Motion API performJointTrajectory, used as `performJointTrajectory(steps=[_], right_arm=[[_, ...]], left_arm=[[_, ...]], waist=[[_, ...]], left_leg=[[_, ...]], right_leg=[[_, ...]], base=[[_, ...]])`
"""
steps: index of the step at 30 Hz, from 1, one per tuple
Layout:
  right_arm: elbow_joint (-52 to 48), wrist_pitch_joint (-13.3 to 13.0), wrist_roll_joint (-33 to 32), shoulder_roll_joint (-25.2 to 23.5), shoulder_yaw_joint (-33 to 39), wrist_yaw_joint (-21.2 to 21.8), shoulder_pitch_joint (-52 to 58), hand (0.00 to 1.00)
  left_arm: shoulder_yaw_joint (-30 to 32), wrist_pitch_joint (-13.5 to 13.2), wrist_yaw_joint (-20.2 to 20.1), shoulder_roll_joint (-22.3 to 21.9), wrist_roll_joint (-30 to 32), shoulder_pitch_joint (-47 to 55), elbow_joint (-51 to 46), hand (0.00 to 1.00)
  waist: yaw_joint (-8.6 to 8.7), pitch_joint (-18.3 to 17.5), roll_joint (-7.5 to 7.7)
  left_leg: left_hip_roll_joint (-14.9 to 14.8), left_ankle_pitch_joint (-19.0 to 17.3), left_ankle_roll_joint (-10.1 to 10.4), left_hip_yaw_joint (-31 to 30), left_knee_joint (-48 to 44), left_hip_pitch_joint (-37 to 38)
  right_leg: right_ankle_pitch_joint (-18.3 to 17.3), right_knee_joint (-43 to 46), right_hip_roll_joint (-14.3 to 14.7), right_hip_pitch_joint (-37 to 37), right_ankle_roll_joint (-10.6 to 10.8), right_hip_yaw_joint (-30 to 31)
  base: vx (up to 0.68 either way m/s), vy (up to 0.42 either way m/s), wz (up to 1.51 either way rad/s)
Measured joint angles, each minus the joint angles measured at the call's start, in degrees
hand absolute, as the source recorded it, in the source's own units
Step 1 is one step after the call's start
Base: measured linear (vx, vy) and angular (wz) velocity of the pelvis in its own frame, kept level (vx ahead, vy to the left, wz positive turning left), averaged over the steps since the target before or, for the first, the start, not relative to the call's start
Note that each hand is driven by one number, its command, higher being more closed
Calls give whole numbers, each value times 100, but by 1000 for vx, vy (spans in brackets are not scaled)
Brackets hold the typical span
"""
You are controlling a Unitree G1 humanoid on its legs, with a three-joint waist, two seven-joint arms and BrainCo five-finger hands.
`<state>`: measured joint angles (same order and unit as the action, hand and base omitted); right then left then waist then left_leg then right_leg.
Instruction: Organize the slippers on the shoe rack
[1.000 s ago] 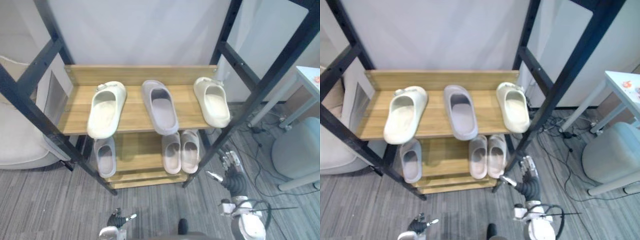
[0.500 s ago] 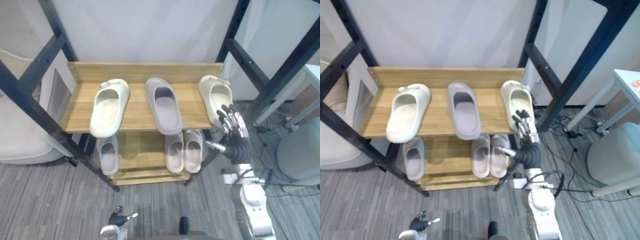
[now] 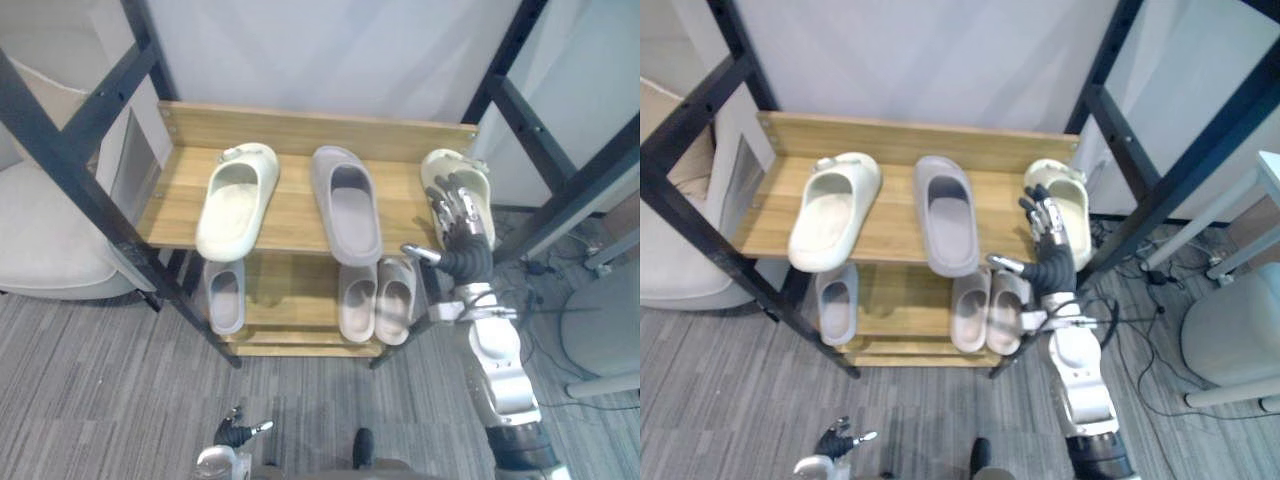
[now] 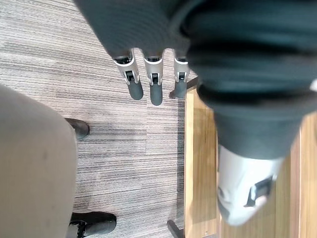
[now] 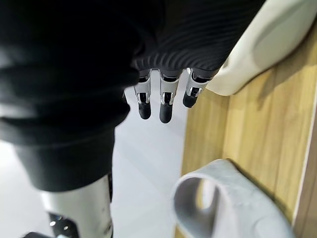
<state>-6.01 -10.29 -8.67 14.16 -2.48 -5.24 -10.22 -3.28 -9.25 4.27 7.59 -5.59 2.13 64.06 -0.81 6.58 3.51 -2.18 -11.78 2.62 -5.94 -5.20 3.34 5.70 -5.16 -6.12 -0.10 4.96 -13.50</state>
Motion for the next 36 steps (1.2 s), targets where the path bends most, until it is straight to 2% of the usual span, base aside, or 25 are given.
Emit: performJointTrajectory(steps=[3,13,23,32,33,36], right_arm=[[357,73,45,2,7,-93,-303,0],[1710,207,189,-13,7,-299,-1392,0],[2586,358,203,-1,318,-663,-2178,0],[3026,465,426,-1,333,-735,-2646,0],[3171,462,438,-1,335,-748,-2766,100],[3483,523,635,0,334,-765,-3043,100]], left_arm=[[0,5,-2,-2,0,0,-32,0],[6,-7,-97,-2,5,-90,-205,0],[9,-6,-81,16,-7,-111,-322,0],[12,-6,-73,62,-15,-135,-379,0],[15,-6,-70,66,-22,-144,-383,0],[15,-9,-66,70,-30,-153,-389,0]], waist=[[-7,14,18],[-240,219,96],[-255,357,131],[-230,510,197],[-222,541,202],[-225,561,207]], left_leg=[[15,24,0,-109,-4,-48],[86,102,-2,-266,-17,-131],[104,184,35,-568,-17,-239],[156,236,31,-569,-17,-296],[165,249,31,-569,-15,-298],[167,304,48,-567,13,-330]], right_leg=[[0,0,-19,6,0,-103],[1,1,-93,17,-1,-202],[3,2,-114,22,-3,-463],[6,2,-168,14,-4,-455],[20,2,-175,11,-17,-449],[63,2,-180,-31,-37,-437]], base=[[-8,-9,18],[-35,-9,9],[-14,-12,15],[-27,0,0],[-75,-2,3],[-69,-4,0]])
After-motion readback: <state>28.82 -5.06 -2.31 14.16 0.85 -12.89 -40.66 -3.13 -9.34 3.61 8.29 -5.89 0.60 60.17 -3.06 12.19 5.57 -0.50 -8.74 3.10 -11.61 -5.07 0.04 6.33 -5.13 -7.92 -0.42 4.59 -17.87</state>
